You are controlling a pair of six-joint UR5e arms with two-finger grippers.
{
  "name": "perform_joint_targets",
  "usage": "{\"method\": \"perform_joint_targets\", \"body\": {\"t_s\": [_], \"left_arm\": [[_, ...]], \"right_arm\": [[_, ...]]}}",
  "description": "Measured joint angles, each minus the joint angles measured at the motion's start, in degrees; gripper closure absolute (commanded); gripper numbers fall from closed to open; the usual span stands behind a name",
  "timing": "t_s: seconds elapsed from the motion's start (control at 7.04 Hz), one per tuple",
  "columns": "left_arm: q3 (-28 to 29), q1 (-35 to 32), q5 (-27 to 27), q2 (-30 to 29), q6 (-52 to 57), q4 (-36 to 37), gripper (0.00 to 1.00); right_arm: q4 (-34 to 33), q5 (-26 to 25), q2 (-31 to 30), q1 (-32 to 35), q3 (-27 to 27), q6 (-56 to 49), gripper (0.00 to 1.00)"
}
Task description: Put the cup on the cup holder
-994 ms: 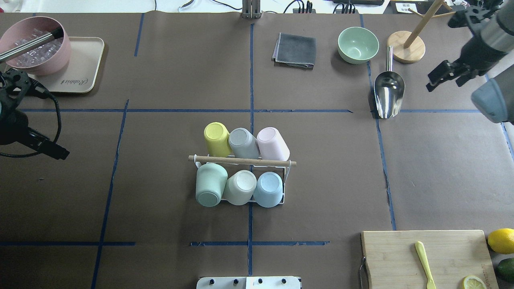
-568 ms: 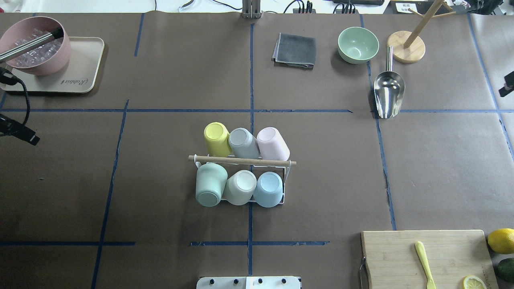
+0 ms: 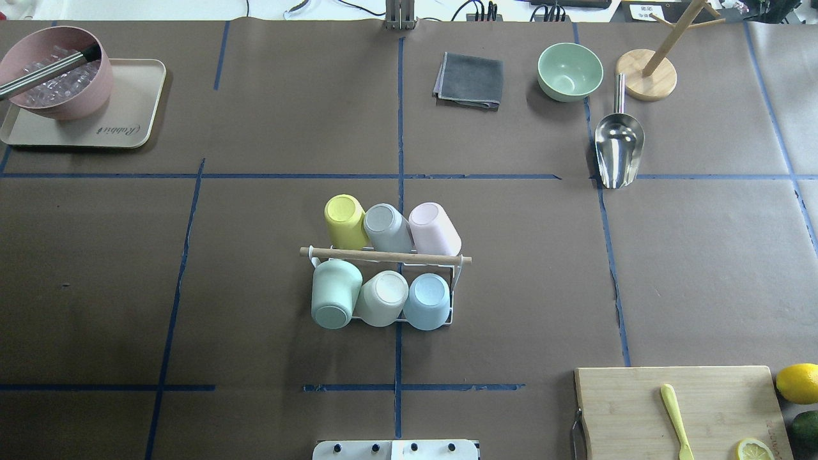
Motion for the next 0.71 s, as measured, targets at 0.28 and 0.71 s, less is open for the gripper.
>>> {"method": "perform_joint_targets", "body": {"t_s": [0.28, 0.71], "left_arm": [[0.23, -6.21, 0.14, 4.93, 6.96, 1.27, 0.00], [1.16, -10.57, -0.90, 6.75, 13.39, 3.65, 0.00]], "right_arm": [[-0.16, -0.36, -1.36, 1.06, -0.55, -3.56, 0.00], [0.10, -2.51, -2.29, 1.20, -0.55, -4.53, 0.00]]}}
